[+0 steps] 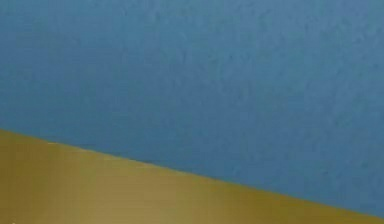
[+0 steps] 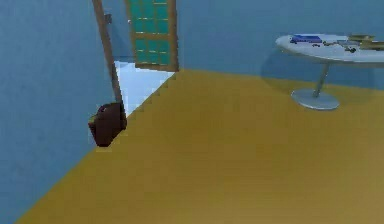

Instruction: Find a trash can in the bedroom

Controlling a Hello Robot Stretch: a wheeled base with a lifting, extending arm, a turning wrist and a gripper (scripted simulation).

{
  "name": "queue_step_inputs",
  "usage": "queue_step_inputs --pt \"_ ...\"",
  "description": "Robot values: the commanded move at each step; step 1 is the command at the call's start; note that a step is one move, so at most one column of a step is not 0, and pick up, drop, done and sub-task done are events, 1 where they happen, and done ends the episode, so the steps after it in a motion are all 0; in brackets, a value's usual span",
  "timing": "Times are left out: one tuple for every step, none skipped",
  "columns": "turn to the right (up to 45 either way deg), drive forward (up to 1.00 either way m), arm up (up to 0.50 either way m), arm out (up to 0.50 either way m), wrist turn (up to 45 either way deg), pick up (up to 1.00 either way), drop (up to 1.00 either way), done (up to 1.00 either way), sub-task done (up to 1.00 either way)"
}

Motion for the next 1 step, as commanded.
queue_step_inputs --pt "-30.0 0.0 0.0 0.0 0.0 0.0 0.0 0.0 0.0"
